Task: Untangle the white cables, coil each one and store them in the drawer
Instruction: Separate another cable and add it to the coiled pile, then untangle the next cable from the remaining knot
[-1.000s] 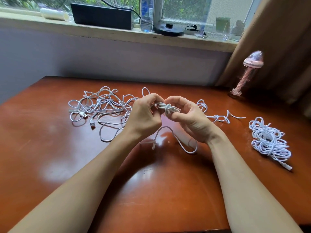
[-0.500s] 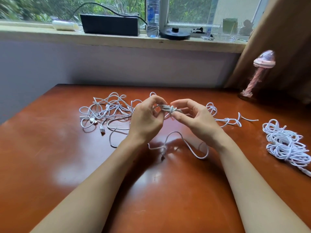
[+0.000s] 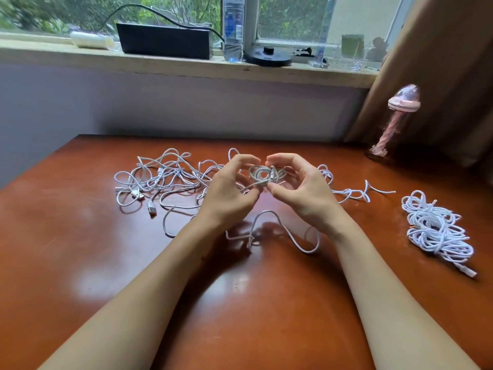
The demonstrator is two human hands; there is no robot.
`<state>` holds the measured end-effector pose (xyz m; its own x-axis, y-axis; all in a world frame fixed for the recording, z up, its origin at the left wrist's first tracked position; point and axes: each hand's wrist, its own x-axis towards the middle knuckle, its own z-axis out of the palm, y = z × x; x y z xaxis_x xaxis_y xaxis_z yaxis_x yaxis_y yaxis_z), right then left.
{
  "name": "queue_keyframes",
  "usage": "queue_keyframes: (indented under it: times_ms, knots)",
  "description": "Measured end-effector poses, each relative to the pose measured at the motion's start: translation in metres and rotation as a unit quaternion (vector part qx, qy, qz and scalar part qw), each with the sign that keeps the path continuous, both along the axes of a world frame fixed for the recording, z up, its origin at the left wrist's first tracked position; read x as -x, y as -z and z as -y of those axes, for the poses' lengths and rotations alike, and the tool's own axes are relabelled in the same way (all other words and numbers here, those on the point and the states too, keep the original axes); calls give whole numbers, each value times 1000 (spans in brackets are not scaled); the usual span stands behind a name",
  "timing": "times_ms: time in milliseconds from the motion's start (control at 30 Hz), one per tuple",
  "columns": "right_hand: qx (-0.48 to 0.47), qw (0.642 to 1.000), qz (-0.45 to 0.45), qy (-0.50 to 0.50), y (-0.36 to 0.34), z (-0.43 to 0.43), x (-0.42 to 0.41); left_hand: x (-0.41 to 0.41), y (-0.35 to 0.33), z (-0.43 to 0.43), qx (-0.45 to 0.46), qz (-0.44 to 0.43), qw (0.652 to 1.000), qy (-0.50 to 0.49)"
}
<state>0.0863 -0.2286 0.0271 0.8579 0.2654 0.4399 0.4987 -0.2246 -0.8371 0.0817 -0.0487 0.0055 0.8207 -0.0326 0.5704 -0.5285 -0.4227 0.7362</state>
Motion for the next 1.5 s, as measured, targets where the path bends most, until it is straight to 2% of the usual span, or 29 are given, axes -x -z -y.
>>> queue_keyframes:
  times_ms: [100, 300, 400, 467, 800, 967, 1167, 1367, 1500]
  knots:
    - [-10, 1000, 1, -4, -2, 0, 2, 2, -3, 1, 20, -30, 999, 35]
    - [-20, 1000, -10, 15, -10, 2, 7, 6, -12, 7, 155, -93, 981, 72]
    - [-56, 997, -18, 53, -13, 9, 11, 7, -19, 13, 214, -116, 967, 75]
    - [-72, 993, -23, 91, -14, 18, 13, 7, -27, 20, 222, -115, 965, 76]
    - [-123, 986, -29, 109, -41, 71, 39, 16, -69, 81, 184, -113, 968, 125]
    - [-119, 980, -58, 149, -41, 117, 58, 19, -71, 126, 98, -131, 981, 101]
    - [-28, 972, -101, 210, -38, 176, 82, 25, -47, 185, 62, -204, 968, 134]
    - [58, 960, -124, 246, -17, 212, 86, 25, -14, 225, 33, -222, 965, 139]
    - [81, 954, -129, 260, -4, 219, 82, 21, 5, 234, 6, -220, 970, 109]
